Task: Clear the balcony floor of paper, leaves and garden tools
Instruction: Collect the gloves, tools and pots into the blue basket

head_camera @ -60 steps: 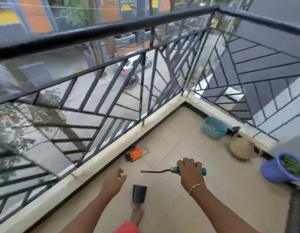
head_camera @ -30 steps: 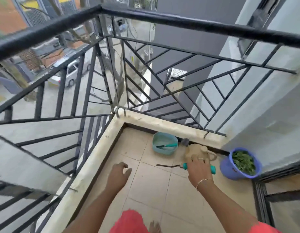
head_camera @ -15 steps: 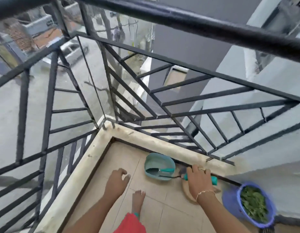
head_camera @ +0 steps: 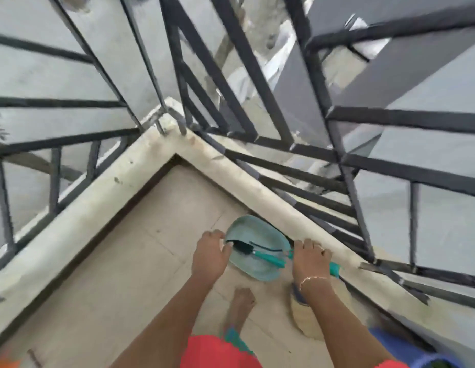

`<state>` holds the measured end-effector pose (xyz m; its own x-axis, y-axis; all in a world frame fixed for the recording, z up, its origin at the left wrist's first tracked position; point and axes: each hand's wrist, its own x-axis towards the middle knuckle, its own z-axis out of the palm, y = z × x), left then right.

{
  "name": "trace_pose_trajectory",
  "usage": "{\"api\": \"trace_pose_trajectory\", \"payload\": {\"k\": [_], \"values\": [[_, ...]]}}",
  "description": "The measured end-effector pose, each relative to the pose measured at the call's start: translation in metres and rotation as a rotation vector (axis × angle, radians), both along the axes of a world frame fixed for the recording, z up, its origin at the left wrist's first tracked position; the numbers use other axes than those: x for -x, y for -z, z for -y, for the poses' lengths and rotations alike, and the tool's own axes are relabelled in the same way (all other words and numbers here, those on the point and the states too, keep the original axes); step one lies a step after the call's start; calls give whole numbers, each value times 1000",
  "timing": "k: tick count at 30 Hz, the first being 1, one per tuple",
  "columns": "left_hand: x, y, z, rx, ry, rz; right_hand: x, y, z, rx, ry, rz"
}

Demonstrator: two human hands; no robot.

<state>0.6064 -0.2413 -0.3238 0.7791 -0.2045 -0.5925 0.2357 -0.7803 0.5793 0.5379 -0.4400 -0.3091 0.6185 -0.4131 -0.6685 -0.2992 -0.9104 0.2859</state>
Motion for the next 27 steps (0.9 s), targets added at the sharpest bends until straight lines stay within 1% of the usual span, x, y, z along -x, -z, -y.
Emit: {"api": "trace_pose_trajectory", "payload": {"k": [3, 7, 9, 11, 16, 21, 23, 27], "values": [[6, 55, 16, -4, 36, -32, -12, 80, 8, -9, 13, -6], [1, 109, 24, 16, -58, -29, -18, 178, 15, -42, 67, 14], [-8, 126, 31, -3, -70, -11, -18, 216, 18, -61, 60, 33], [-16, 138, 39, -30, -35, 25, -16, 243, 21, -92, 56, 47], [-20, 155, 57, -62, 66, 33, -6, 278, 27, -182, 37, 70], [-28, 162, 59, -89, 108, 75, -1, 298, 30, -231, 12, -1], [-27, 163, 58, -106, 128, 85, -1, 301, 30, -257, 15, -17], [-20, 157, 51, -126, 167, 125, -1, 284, 26, -220, 3, -32]]}}
